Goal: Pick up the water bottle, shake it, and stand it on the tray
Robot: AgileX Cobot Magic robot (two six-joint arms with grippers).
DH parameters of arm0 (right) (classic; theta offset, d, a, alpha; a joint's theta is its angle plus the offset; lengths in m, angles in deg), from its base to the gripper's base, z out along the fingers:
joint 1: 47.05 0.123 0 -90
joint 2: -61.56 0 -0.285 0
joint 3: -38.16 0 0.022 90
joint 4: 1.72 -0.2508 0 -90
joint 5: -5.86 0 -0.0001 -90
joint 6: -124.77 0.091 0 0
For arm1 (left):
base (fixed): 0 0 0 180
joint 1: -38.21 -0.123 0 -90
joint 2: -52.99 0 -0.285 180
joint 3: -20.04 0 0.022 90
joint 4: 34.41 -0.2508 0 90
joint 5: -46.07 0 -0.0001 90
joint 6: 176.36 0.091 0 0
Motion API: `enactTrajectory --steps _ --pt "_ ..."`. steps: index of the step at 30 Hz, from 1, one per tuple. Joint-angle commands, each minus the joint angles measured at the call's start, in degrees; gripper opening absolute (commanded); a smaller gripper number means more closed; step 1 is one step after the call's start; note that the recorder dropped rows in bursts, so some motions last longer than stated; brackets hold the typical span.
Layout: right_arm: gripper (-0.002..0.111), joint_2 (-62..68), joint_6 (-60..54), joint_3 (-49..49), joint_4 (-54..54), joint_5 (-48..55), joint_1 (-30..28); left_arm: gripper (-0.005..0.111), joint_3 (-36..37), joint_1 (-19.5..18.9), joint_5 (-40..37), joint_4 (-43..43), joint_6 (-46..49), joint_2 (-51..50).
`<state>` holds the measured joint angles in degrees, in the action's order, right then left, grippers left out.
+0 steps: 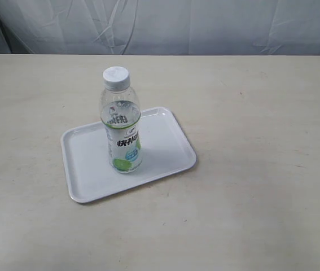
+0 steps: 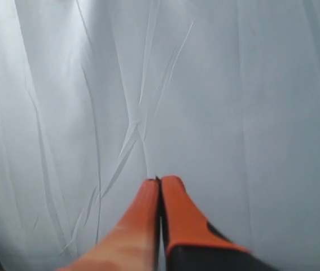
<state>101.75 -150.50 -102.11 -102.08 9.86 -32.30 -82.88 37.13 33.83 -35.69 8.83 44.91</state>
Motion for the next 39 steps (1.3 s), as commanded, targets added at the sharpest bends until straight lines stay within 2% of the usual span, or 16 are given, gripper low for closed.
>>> enactTrajectory --steps 1,3,5,7,9,10,12,13,17,21,25,31,39 --pt "0.003 -5.84 -0.27 4.01 0.42 0.06 -1.4 0.0 0.13 0.01 0.43 0.05 -0.11 0.3" --pt "0.003 -7.23 0.07 5.53 1.24 -1.6 -1.4 0.0 0.13 0.01 0.43 0.05 -0.11 0.3" --pt "0.003 -7.74 5.96 6.98 8.11 -0.74 -1.59 0.0 0.13 0.01 0.43 0.05 -0.11 0.3" --pt "0.003 -8.84 23.39 8.17 26.96 -0.09 -1.62 0.0 0.13 0.01 0.43 0.05 -0.11 0.3" --pt "0.003 -9.59 46.15 8.87 49.83 2.36 -1.62 0.0 0.13 0.01 0.43 0.05 -0.11 0.3" --pt "0.003 -9.82 56.53 8.97 57.99 3.8 -1.62 0.0 0.13 0.01 0.43 0.05 -0.11 0.3" --pt "0.003 -10.12 71.31 9.24 72.59 7.6 -1.62 0.0 0.13 0.01 0.43 0.05 -0.11 0.3" --pt "0.003 -10.44 74.73 9.16 77.13 9.6 -1.62 0.0 0.13 0.01 0.43 0.05 -0.11 0.3" --pt "0.003 -12.78 79.27 9.16 82.97 17.56 -2.89 0.0 0.13 0.01 0.43 0.05 -0.11 0.3" --pt "0.003 -17.59 86.87 9.16 90.17 25.16 -7.17 0.0 0.13 0.01 0.43 0.05 -0.11 0.3" --pt "0.003 -21.75 87.89 9.51 92.82 30.5 -10.31 0.0 0.13 0.01 0.43 0.05 -0.11 0.3" --pt "0.003 -26.29 88.28 14.67 93.44 29.14 -12.33 0.0 0.13 0.01 0.43 0.05 -0.11 0.3" --pt "0.003 -28.71 94.4 23.45 97.39 22.58 -12.45 0.0 0.13 0.01 0.43 0.05 -0.11 0.3"
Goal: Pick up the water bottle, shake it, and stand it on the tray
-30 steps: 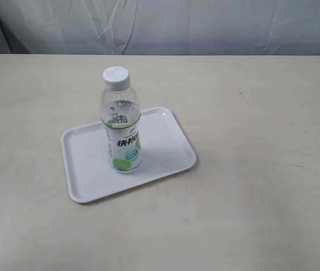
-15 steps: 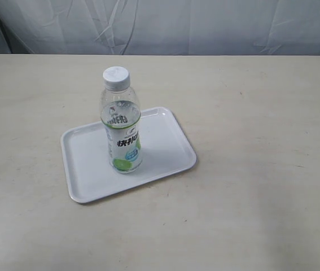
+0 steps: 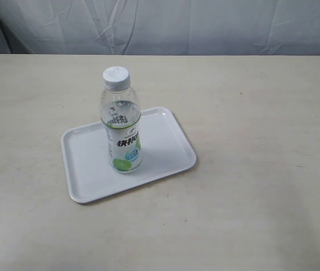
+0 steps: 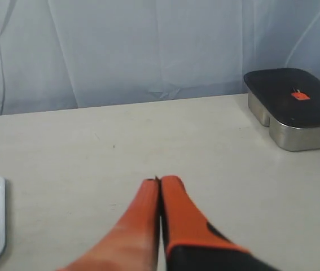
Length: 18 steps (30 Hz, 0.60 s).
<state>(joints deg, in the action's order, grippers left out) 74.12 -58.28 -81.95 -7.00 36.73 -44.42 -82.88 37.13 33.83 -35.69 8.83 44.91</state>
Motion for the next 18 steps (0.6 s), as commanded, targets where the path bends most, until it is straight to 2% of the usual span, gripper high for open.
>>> enactTrajectory --steps 1,18 --pt "0.003 -1.35 2.19 4.3 2.43 -5.08 -0.33 0.0 0.13 0.01 0.43 0.05 -0.11 0.3" --pt "0.003 -4.77 3.05 14.49 4.16 -7.87 -0.33 0.0 0.13 0.01 0.43 0.05 -0.11 0.3"
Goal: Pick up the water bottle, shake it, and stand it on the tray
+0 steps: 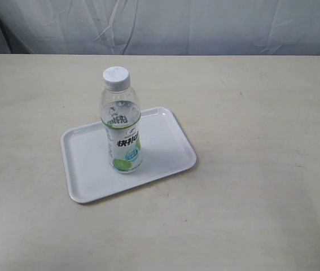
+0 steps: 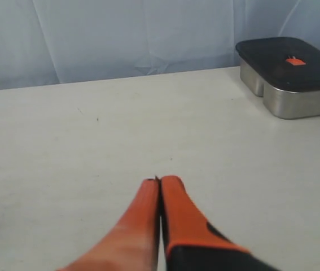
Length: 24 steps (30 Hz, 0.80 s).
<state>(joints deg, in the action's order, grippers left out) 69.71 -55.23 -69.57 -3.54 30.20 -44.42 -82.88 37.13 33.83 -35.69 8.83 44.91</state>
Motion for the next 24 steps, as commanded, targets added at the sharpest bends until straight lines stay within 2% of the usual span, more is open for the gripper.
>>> enactTrajectory --steps 1,24 --pt "0.003 -0.36 0.0 2.72 0.7 -1.66 -0.33 0.0 0.13 0.01 0.43 0.05 -0.11 0.3" --pt "0.003 -0.36 0.0 4.95 1.22 -3.99 -0.33 0.0 0.13 0.01 0.43 0.05 -0.11 0.3"
